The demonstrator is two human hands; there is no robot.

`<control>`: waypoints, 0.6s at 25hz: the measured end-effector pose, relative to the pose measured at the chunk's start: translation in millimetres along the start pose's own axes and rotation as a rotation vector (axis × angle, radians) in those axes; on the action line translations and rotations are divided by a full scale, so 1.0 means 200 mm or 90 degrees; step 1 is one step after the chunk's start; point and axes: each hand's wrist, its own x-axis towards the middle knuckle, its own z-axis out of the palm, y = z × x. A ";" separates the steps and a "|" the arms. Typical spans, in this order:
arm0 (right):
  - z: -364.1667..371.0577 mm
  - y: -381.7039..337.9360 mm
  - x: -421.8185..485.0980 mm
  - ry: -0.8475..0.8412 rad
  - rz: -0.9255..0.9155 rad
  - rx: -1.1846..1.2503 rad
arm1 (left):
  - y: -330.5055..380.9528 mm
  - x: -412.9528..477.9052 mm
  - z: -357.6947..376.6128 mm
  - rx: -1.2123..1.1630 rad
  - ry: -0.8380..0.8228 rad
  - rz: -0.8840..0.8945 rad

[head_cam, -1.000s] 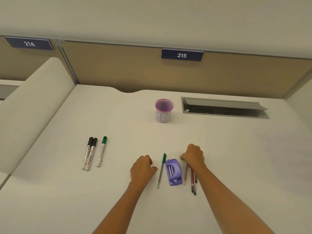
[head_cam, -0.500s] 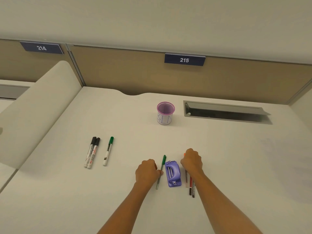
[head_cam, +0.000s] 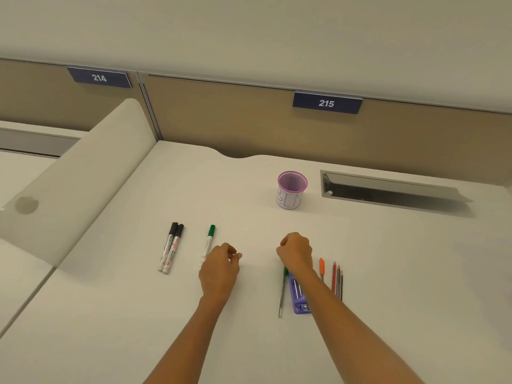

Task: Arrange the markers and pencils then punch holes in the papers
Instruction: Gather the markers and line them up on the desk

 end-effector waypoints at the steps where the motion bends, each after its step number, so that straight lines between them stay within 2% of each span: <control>1: 0.06 -0.06 0.00 -0.020 -0.001 0.040 | -0.05 0.04 -0.05 -0.006 0.029 -0.016; 5: 0.31 -0.29 -0.03 -0.093 -0.014 0.085 | -0.26 0.19 -0.23 0.012 0.100 -0.071; 11: 0.54 -0.47 -0.04 -0.125 -0.004 0.073 | -0.44 0.28 -0.35 0.101 0.103 -0.093; 15: 0.62 -0.51 -0.01 -0.110 0.000 0.061 | -0.52 0.32 -0.39 0.097 0.090 -0.121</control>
